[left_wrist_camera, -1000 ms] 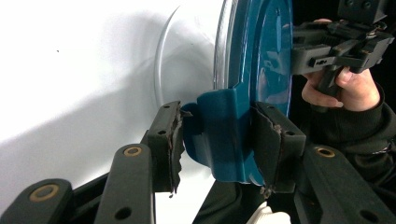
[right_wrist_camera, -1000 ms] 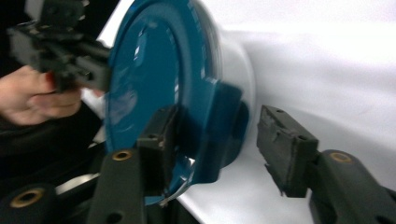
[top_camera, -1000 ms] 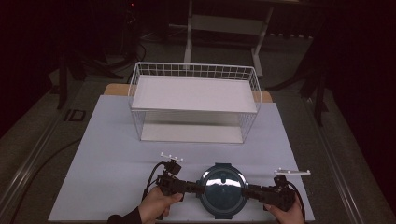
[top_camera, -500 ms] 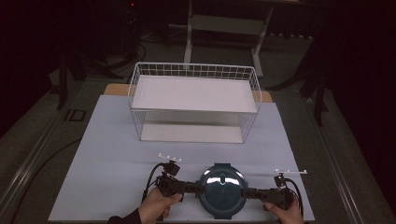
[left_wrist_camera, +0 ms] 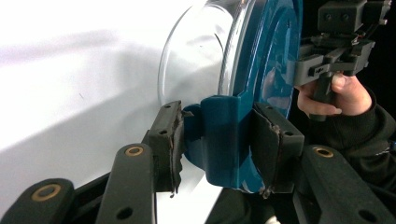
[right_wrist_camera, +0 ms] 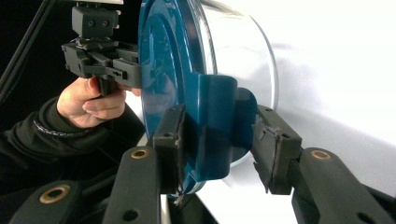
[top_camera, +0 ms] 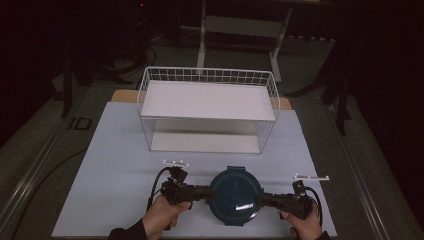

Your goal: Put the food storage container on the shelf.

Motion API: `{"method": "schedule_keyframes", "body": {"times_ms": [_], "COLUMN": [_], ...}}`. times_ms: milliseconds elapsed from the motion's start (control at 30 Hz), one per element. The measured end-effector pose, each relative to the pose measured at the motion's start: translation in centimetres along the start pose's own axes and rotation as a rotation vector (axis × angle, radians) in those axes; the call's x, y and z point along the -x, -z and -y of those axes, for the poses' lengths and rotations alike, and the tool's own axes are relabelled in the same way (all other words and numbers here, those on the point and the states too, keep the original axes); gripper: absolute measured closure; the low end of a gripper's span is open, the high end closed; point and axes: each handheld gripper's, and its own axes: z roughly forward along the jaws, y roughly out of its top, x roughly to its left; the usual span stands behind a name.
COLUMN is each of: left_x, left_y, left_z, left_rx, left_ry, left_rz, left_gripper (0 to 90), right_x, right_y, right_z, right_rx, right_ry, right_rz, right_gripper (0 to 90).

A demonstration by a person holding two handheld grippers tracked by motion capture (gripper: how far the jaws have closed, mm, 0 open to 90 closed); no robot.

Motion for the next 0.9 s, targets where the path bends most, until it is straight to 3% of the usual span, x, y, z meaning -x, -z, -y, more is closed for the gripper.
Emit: {"method": "schedule_keyframes", "body": {"times_ms": [567,900], "left_x": [-1.7,-3.7], "left_y": [3.7,3.9], "left_z": [-2.7,-4.4], "left_rx": [0.134,0.181], "left_ry": [-0.032,-0.081], "left_rz": [-0.058,-0.096], "left_gripper": [55.6,55.6], "right_x": [-1.2,0.0], "right_y": [-3.3,-5.1], "right_z": [-6.3,-8.8], "right_rx": [0.016,0.038], "right_ry": [0.148,0.199], "right_rz": [-0.010,-0.010], "right_gripper": [57.1,57.1]}}
